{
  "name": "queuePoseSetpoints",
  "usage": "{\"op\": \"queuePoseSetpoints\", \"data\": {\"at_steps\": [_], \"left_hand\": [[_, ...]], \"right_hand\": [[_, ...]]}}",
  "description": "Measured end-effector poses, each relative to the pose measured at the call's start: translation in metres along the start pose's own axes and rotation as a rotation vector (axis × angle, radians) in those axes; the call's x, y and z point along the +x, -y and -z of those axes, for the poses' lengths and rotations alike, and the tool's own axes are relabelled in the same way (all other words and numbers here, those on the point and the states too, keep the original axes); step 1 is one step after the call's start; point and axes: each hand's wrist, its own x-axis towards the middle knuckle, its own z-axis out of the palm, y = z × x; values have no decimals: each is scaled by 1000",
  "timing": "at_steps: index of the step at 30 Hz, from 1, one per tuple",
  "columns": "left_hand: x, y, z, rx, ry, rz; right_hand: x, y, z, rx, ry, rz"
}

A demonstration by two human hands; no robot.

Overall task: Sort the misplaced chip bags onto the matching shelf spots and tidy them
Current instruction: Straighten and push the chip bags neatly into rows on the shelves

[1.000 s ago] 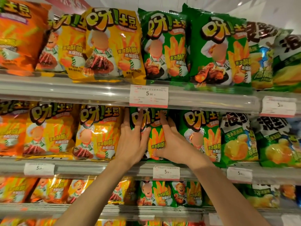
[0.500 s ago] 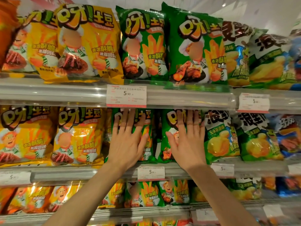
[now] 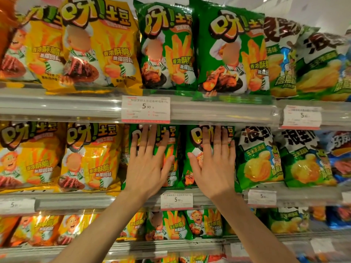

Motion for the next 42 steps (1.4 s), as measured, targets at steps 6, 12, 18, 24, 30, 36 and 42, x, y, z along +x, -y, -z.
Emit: {"op": "queuePoseSetpoints", "data": {"at_steps": [6,12,18,24,30,36,42], "left_hand": [[1,-1,1,-16,8,9],[3,3,7,-202,21,17],[3,3,24,-378,9,48],[-24,-9,36,-558,25,60],[-58,-32,41,-787,75,105],[-78,-60,47,-937,169,222],[-89,-99,54,-928,204,320]], "right_hand": [[1,0,2,9,13,7],[1,-6,9,100,91,30],[-3,-14,34,245,146,4],[-35,-21,49,450,207,-160],[-82,-26,51,580,189,-245],[-114,-41,58,704,356,-448],[-128,-79,53,844,396,-499]]}}
